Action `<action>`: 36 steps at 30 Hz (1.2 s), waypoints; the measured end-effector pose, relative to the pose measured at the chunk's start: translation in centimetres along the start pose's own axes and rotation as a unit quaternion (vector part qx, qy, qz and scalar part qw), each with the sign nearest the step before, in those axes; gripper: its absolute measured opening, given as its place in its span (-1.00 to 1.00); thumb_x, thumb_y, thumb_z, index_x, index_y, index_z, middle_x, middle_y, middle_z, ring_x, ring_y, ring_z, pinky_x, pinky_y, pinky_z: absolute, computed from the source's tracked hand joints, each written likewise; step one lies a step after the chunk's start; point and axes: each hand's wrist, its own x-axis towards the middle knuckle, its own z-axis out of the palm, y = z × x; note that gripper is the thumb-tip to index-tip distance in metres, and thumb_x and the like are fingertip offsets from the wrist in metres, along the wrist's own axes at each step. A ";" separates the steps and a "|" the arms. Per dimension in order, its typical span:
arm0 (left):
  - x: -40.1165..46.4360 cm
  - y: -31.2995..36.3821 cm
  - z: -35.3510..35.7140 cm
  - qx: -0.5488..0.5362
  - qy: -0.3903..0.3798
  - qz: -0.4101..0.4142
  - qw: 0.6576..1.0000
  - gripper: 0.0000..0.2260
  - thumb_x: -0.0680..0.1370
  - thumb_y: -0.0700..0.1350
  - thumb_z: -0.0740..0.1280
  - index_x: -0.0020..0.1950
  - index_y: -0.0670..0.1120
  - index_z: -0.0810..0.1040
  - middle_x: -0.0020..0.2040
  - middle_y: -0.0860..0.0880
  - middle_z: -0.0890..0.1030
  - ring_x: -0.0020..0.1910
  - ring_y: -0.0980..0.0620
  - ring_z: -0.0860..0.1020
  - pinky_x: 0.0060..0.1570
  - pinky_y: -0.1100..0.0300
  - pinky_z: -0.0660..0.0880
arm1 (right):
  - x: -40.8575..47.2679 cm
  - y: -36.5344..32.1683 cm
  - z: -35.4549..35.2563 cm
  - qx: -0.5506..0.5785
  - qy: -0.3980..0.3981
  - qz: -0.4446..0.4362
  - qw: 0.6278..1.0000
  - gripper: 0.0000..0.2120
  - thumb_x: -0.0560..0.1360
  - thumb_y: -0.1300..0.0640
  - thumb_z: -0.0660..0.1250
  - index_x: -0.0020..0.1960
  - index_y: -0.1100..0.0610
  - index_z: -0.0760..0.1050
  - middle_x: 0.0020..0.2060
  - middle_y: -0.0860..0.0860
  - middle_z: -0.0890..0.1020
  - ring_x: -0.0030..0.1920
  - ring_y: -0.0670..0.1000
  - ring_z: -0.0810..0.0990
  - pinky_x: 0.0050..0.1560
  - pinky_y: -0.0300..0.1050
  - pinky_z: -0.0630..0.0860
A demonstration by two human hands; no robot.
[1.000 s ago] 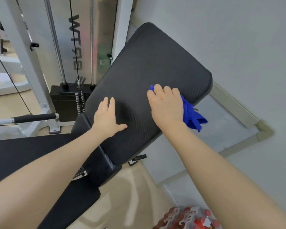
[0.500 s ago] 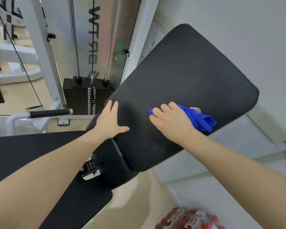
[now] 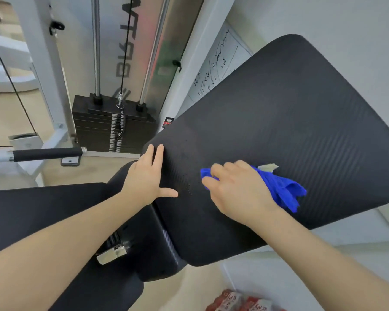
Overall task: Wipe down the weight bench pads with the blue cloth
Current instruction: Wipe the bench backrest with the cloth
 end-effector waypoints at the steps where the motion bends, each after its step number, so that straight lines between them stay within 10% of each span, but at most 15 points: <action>1: 0.2 0.0 -0.2 0.002 0.000 -0.003 1.000 0.14 0.24 0.31 0.43 0.51 -0.12 -0.22 0.53 -0.19 -0.07 0.50 -0.14 0.06 0.40 -0.02 0.18 | -0.2 0.1 0.0 0.003 -0.015 -0.004 1.000 -0.82 0.22 0.22 0.43 -0.41 0.13 0.41 -0.47 0.04 0.40 -0.44 0.06 0.13 -0.37 -0.12 0.12; 6: 0.5 -0.5 -0.1 -0.010 0.027 0.009 1.000 0.20 0.15 0.35 0.44 0.51 -0.14 -0.16 0.49 -0.17 0.07 0.43 -0.15 0.18 0.33 -0.04 0.30 | 8.8 -0.2 0.9 -0.021 -0.004 -0.003 1.000 -0.89 0.23 0.17 0.47 -0.30 0.12 0.56 -0.36 0.06 0.54 -0.45 0.09 0.39 -0.36 -0.13 0.29; 11: 0.1 -1.0 1.0 -0.035 0.037 0.023 0.998 0.15 0.19 0.34 0.43 0.51 -0.12 -0.15 0.50 -0.16 0.05 0.44 -0.17 0.16 0.33 -0.05 0.31 | 13.6 -1.3 1.0 -0.023 -0.072 0.003 0.997 -0.82 0.53 0.17 0.16 0.09 0.11 0.47 0.04 0.07 0.50 0.00 0.11 0.50 -0.09 -0.06 0.29; 16: 1.6 -2.1 -0.4 -0.229 0.026 0.016 0.973 -0.05 0.17 0.04 0.59 0.43 -0.09 0.16 0.35 -0.13 0.20 0.35 -0.14 0.24 0.35 -0.02 0.26 | 5.4 -1.3 0.4 0.002 -0.061 0.010 0.998 -0.81 0.16 0.24 0.48 -0.33 0.14 0.47 -0.39 0.06 0.44 -0.45 0.09 0.33 -0.35 -0.10 0.21; 20: 4.9 -5.0 -3.1 -0.156 0.004 0.037 0.987 -0.38 0.27 -0.02 0.54 0.24 -0.07 0.35 0.27 -0.09 0.31 0.25 -0.11 0.33 0.28 -0.03 0.32 | 5.5 -0.9 0.9 -0.049 -0.072 -0.019 0.996 -0.80 0.15 0.30 0.45 -0.35 0.15 0.43 -0.42 0.06 0.40 -0.43 0.07 0.18 -0.38 -0.09 0.15; 27: 5.7 -6.6 -0.4 -0.237 -0.028 0.005 0.971 -0.26 0.38 -0.03 0.47 0.43 -0.13 0.16 0.35 -0.18 0.40 0.30 -0.14 0.40 0.29 -0.01 0.35 | 16.2 -1.6 3.6 -0.045 0.024 0.034 0.998 -0.93 0.35 0.22 0.35 -0.18 0.12 0.57 -0.25 0.05 0.55 -0.33 0.07 0.48 -0.28 -0.10 0.23; 30: 5.6 -6.5 -0.6 -0.233 -0.037 0.023 0.971 -0.35 0.41 -0.04 0.45 0.40 -0.15 0.24 0.30 -0.17 0.41 0.24 -0.12 0.41 0.23 0.06 0.35 | 14.7 -2.0 3.1 0.025 0.041 0.054 0.997 -0.85 0.14 0.26 0.49 -0.39 0.14 0.53 -0.43 0.06 0.49 -0.47 0.07 0.36 -0.36 -0.13 0.30; 36: 6.9 -6.3 -2.4 -0.198 -0.118 0.005 0.973 -0.47 0.38 0.00 0.48 0.19 -0.17 0.31 0.14 -0.13 0.48 0.06 -0.09 0.46 0.06 0.02 0.43 | 12.2 -3.5 2.8 -0.004 -0.102 0.039 0.994 -0.77 0.07 0.22 0.54 -0.45 0.12 0.48 -0.46 0.03 0.46 -0.48 0.06 0.35 -0.38 -0.13 0.29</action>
